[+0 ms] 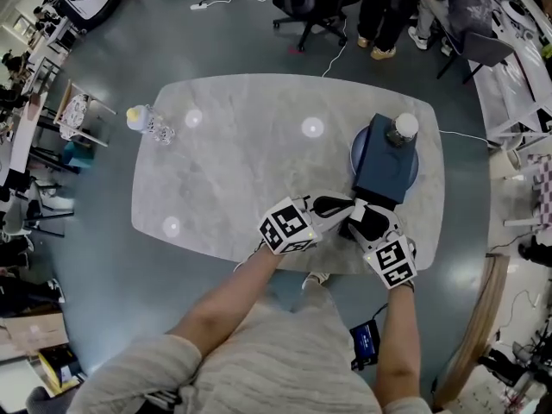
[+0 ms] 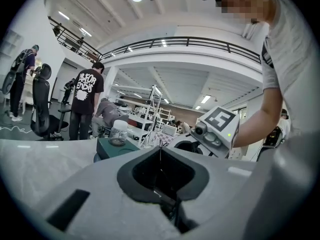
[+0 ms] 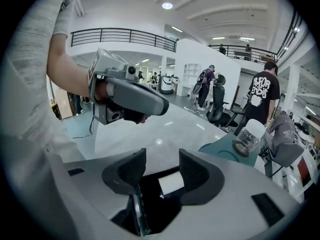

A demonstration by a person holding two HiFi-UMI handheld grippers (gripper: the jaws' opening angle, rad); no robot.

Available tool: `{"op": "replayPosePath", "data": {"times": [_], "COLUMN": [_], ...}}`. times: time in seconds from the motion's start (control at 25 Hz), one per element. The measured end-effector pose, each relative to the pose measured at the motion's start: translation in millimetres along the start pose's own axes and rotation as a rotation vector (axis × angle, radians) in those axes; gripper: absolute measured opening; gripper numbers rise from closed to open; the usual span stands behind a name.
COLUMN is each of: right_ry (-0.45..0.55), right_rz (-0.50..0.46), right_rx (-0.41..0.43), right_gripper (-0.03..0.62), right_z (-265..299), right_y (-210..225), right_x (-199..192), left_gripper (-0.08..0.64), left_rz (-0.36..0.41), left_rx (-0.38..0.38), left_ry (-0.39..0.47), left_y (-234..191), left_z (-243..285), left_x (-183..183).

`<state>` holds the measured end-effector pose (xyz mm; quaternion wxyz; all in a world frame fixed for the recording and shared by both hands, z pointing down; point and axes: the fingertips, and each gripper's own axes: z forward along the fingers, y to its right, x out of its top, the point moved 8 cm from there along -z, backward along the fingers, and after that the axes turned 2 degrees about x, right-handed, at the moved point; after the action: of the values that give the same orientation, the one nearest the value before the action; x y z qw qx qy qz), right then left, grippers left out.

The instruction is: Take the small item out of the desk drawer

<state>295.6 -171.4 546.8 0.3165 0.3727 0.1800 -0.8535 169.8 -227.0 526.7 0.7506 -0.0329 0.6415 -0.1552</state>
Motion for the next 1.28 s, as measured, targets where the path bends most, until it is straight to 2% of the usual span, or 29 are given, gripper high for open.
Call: {"op": "replayPosePath", "data": {"times": [0.32, 0.68, 1.28], "right_ry": [-0.145, -0.321, -0.403], "right_rz": [-0.112, -0.197, -0.238], "right_rx": [0.049, 0.112, 0.151], "right_gripper": [0.229, 0.255, 0.262], "right_z": [27.8, 55.6, 79.0], "right_y": [12.0, 21.8, 24.9], "right_x": [-20.4, -47.6, -60.2], "left_gripper": [0.015, 0.015, 0.015], "left_rz": [-0.023, -0.045, -0.045], "left_rx": [0.034, 0.075, 0.106], "left_ry": [-0.01, -0.017, -0.025], "left_y": [-3.9, -6.3, -8.2], "left_z": [6.9, 11.0, 11.8], "left_x": [-6.3, -13.4, -9.5]}}
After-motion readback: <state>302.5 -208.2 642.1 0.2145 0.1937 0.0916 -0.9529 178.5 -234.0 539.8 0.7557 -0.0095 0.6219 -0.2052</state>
